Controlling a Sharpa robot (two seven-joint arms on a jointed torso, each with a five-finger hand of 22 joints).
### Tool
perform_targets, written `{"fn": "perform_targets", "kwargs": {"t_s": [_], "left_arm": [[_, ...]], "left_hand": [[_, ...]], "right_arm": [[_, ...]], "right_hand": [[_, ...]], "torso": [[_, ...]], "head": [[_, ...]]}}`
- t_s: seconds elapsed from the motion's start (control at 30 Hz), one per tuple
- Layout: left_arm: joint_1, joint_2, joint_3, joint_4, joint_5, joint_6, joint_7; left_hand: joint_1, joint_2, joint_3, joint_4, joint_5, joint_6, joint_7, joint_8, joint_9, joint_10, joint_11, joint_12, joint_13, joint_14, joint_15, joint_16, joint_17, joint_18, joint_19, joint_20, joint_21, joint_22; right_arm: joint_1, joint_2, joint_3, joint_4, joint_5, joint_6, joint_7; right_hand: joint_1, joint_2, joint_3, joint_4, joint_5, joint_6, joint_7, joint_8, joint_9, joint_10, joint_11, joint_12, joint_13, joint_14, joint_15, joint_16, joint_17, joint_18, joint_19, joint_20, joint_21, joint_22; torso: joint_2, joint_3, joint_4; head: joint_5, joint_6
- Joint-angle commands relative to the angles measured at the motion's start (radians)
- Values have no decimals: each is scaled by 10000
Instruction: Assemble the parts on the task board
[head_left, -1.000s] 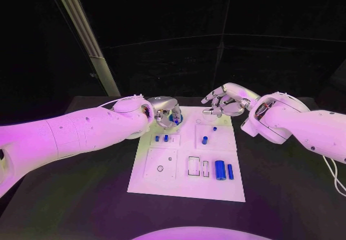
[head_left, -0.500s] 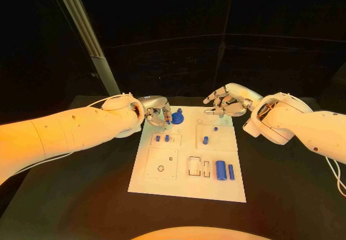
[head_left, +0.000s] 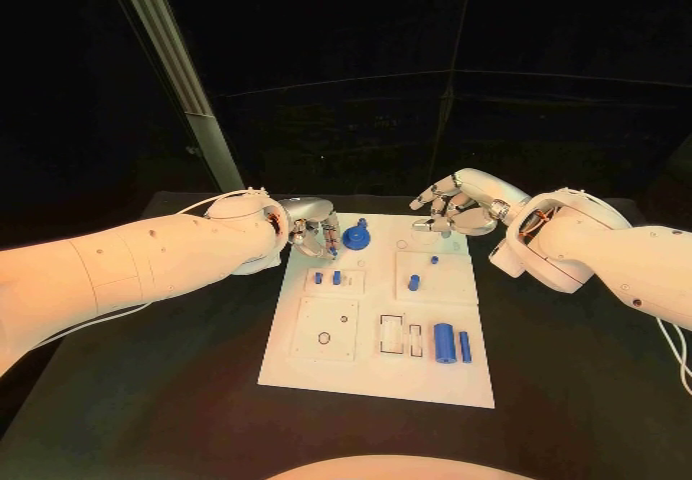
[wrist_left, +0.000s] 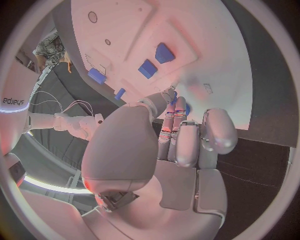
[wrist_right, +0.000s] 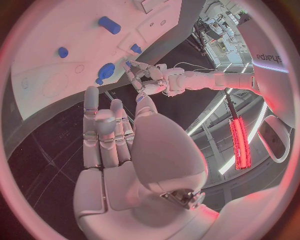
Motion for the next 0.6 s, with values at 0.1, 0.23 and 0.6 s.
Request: {"fn": "perform_targets", "kwargs": {"t_s": [0.1, 0.23, 0.6], "left_arm": [[0, 44, 1, -39, 29, 391, -144], [-15, 84, -3, -66, 25, 444, -154], [-40, 122, -16, -60, 23, 591, -168]], "left_hand": [[-100, 9, 60, -22, 9, 119, 0, -57, 13, 106, 1, -59, 25, 227, -63, -4, -22, -192, 50, -7, -5, -9], [-121, 8, 64, -35, 6, 149, -8, -53, 18, 147, -8, -64, 34, 221, -69, -12, -44, -189, 43, -10, -14, -13], [-139, 6, 68, -49, 5, 174, -17, -51, 23, 178, -18, -72, 42, 218, -76, -14, -54, -187, 37, -13, -20, -14]], "right_arm": [[18, 0, 7, 21, -12, -58, 85], [18, 1, 7, 17, -12, -56, 85], [18, 6, 7, 11, -12, -51, 84]], "right_hand": [[-32, 93, -54, -5, 48, -53, -6, 42, 9, -46, -4, 68, -9, -53, -9, -35, 9, 47, 76, 23, -41, -14], [-32, 93, -54, -5, 48, -53, -6, 42, 9, -46, -4, 68, -9, -53, -9, -35, 9, 47, 76, 23, -41, -14], [-32, 93, -54, -5, 48, -53, -6, 42, 9, -46, -4, 68, -9, -53, -9, -35, 9, 47, 76, 23, -41, -14]], "torso": [[2, 3, -7], [-3, 4, -16], [1, 4, -3]], "head": [[8, -60], [30, -77], [10, -105]]}}
